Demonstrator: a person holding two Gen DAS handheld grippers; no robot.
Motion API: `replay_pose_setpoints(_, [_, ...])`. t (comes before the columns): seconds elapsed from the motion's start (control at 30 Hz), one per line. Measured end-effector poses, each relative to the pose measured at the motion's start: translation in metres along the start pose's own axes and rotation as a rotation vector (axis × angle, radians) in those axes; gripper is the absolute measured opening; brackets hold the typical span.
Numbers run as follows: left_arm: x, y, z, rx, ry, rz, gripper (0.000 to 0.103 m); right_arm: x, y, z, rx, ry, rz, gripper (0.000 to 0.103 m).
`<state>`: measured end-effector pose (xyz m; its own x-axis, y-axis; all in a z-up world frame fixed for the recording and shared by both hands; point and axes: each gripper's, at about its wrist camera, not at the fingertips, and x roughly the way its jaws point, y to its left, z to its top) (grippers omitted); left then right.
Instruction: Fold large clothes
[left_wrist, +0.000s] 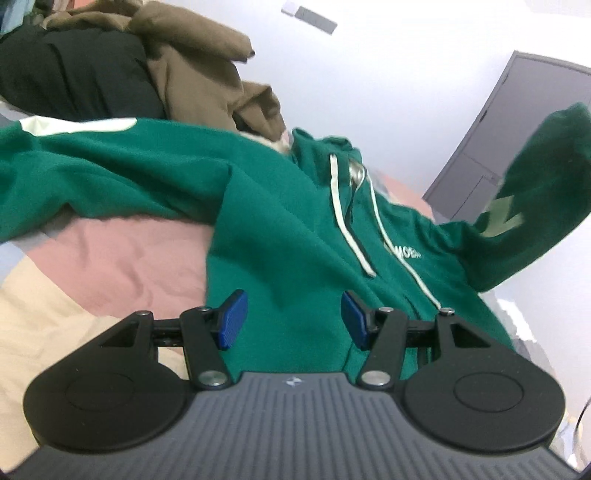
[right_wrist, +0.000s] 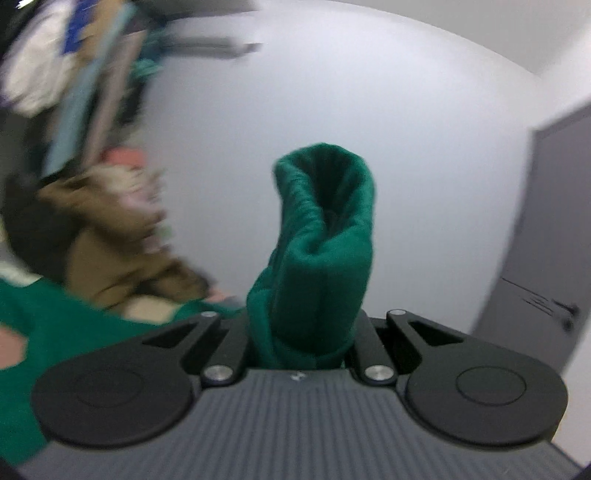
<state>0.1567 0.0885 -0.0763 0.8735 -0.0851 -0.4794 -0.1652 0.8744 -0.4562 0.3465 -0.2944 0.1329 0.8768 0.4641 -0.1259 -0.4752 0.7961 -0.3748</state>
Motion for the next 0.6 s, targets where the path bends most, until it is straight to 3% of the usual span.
replay_pose_setpoints(0.17, [-0.014, 0.011, 0.002, -0.015, -0.049, -0.017, 0.062, -0.021, 0.106, -0.024, -0.046, 0.084, 0.119, 0.009])
replay_pose_setpoints(0.33, [-0.014, 0.018, -0.003, -0.011, -0.036, -0.052, 0.062, -0.037, 0.186, -0.076, -0.087, 0.213, 0.214, 0.009])
replay_pose_setpoints(0.47, [-0.010, 0.013, -0.008, 0.014, -0.018, -0.093, 0.062, -0.046, 0.223, -0.108, -0.047, 0.300, 0.270, 0.011])
replay_pose_setpoints(0.6, [-0.009, 0.007, -0.010, 0.043, -0.026, -0.116, 0.062, -0.049, 0.234, -0.129, -0.013, 0.366, 0.287, 0.012])
